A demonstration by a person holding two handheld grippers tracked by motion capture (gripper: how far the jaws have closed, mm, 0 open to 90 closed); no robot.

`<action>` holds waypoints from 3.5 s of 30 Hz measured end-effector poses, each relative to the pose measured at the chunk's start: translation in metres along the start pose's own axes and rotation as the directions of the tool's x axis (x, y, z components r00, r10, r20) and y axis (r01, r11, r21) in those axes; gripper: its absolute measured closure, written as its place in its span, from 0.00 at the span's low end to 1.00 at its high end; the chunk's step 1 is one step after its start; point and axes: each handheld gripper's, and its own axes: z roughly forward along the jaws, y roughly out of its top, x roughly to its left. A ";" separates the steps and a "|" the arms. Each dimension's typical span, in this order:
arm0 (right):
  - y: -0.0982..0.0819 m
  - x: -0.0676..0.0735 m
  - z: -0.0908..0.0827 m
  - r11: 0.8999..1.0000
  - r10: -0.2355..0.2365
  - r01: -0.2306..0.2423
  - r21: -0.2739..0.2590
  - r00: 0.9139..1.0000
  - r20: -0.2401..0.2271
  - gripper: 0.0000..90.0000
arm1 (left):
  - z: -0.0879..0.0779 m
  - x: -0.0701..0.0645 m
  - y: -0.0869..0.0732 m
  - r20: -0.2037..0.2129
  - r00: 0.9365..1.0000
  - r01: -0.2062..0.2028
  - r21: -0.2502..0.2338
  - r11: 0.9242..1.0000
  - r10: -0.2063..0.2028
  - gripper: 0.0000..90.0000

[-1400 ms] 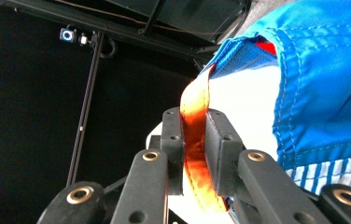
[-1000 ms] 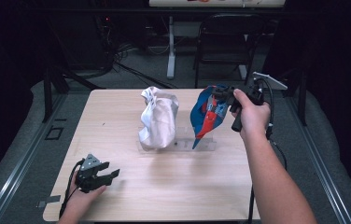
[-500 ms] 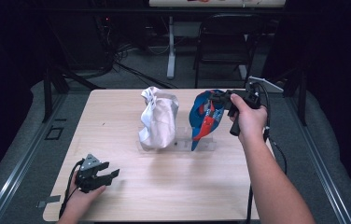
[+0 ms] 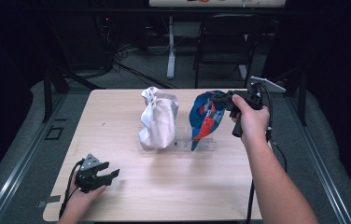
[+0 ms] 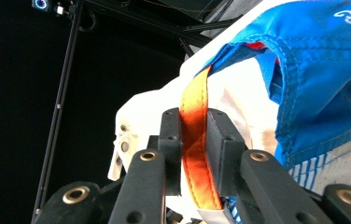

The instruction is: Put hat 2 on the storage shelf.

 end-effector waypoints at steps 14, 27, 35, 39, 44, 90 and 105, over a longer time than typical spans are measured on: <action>-0.005 0.002 -0.019 0.996 -0.091 0.092 -0.009 0.994 0.058 0.75 | 0.000 0.000 -0.001 -0.010 1.000 0.007 -0.009 1.000 -0.007 0.48; -0.024 -0.006 -0.029 0.971 -0.237 0.236 0.029 0.957 0.166 0.63 | 0.000 0.001 -0.001 -0.010 1.000 0.005 0.000 1.000 -0.005 0.48; -0.036 -0.020 -0.034 0.958 -0.285 0.284 0.033 0.940 0.189 0.56 | 0.000 0.001 -0.001 -0.009 1.000 0.007 -0.005 1.000 -0.007 0.48; -0.042 -0.026 -0.036 0.950 -0.311 0.309 0.039 0.929 0.203 0.53 | 0.000 0.001 -0.001 -0.017 1.000 0.007 -0.006 1.000 -0.007 0.48; -0.057 -0.037 -0.038 0.928 -0.371 0.368 0.058 0.895 0.249 0.51 | 0.000 0.001 -0.001 -0.010 1.000 0.009 -0.004 1.000 -0.009 0.48; -0.169 -0.150 -0.001 0.818 -0.552 0.573 0.046 0.761 0.340 0.50 | 0.002 0.003 -0.002 -0.008 1.000 0.016 -0.004 1.000 -0.016 0.48; -0.180 -0.152 0.017 0.759 -0.636 0.641 0.108 0.696 0.334 0.55 | 0.004 -0.001 -0.001 0.010 1.000 -0.005 0.003 1.000 0.005 0.48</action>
